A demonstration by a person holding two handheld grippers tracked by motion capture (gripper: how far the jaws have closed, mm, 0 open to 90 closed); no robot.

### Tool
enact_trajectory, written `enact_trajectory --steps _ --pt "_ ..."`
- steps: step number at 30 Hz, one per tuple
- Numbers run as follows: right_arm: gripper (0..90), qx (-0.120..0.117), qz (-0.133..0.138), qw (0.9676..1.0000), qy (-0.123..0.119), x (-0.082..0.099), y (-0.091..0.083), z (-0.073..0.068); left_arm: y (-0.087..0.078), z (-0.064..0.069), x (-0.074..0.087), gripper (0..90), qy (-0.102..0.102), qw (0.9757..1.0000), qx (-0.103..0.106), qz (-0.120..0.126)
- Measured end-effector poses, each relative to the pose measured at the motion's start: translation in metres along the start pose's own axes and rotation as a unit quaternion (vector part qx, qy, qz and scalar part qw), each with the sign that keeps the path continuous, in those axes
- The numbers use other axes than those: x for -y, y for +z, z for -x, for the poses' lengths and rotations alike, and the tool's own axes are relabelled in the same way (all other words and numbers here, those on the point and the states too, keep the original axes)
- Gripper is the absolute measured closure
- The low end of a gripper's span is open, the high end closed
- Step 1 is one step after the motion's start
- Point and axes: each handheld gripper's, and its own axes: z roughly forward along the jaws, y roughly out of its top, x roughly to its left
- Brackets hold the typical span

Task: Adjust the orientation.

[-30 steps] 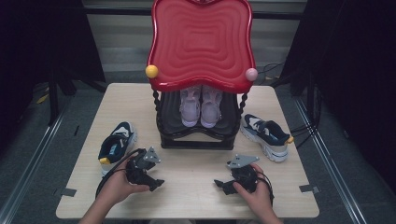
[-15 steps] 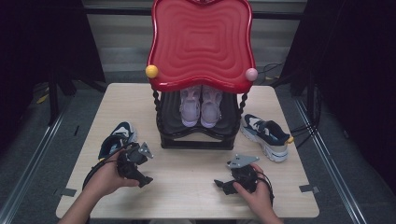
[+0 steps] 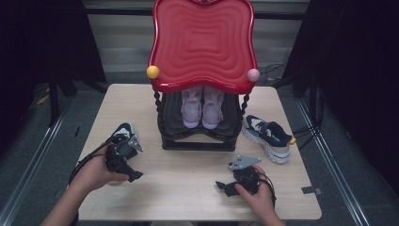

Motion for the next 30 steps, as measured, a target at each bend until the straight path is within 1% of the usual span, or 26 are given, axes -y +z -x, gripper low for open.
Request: enact_trajectory --steps 1,6,7,10,13,14,15,17,21,24,25,28,29,30 --pt "13.0 -0.001 0.001 1.0 0.0 0.0 0.0 0.0 -0.002 -0.002 0.001 22.8 0.002 1.0 -0.003 -0.006" --pt "13.0 -0.001 0.001 1.0 0.0 0.0 0.0 0.0 -0.008 -0.008 0.006 22.8 -0.004 0.9999 -0.013 -0.01" --pt "13.0 0.0 0.0 1.0 0.0 0.0 0.0 0.0 -0.01 -0.009 0.006 22.8 0.0 0.9998 -0.016 -0.012" --pt "13.0 -0.002 0.002 1.0 -0.001 0.0 0.0 0.0 -0.014 -0.014 0.009 22.8 -0.007 0.9997 -0.022 -0.012" --pt "13.0 -0.002 0.002 1.0 0.0 0.0 0.0 0.0 -0.019 -0.019 0.012 22.8 -0.008 0.9994 -0.026 -0.02" --pt "13.0 -0.001 0.002 1.0 -0.001 0.0 0.0 0.0 -0.019 -0.02 0.013 22.8 -0.011 0.9994 -0.029 -0.018" --pt "13.0 -0.001 0.001 1.0 0.0 0.0 0.0 0.0 -0.02 -0.022 0.014 22.7 -0.01 0.9993 -0.03 -0.021" --pt "13.0 -0.001 0.001 1.0 0.0 0.0 0.0 0.0 -0.019 -0.026 0.018 22.7 -0.017 0.999 -0.032 -0.024" --pt "13.0 -0.001 0.001 1.0 0.0 0.0 0.0 0.0 -0.013 -0.032 0.025 22.8 -0.02 0.9987 -0.036 -0.03" --pt "13.0 -0.001 0.001 1.0 0.0 0.0 0.0 0.0 -0.006 -0.034 0.03 26.0 -0.021 0.9983 -0.035 -0.042" --pt "13.0 -0.001 0.001 1.0 0.0 0.0 0.0 0.0 -0.004 -0.034 0.031 27.0 -0.016 0.9982 -0.034 -0.046" --pt "13.0 -0.001 0.001 1.0 0.0 0.0 0.0 0.0 0.001 -0.034 0.032 32.9 -0.009 0.9982 -0.03 -0.051" --pt "13.0 -0.001 0.001 1.0 0.0 0.0 0.0 0.0 0.003 -0.034 0.032 35.0 -0.003 0.998 -0.031 -0.055" --pt "13.0 -0.001 0.001 1.0 0.0 0.0 0.0 0.0 0.005 -0.032 0.032 38.9 0.006 0.9979 -0.032 -0.057"
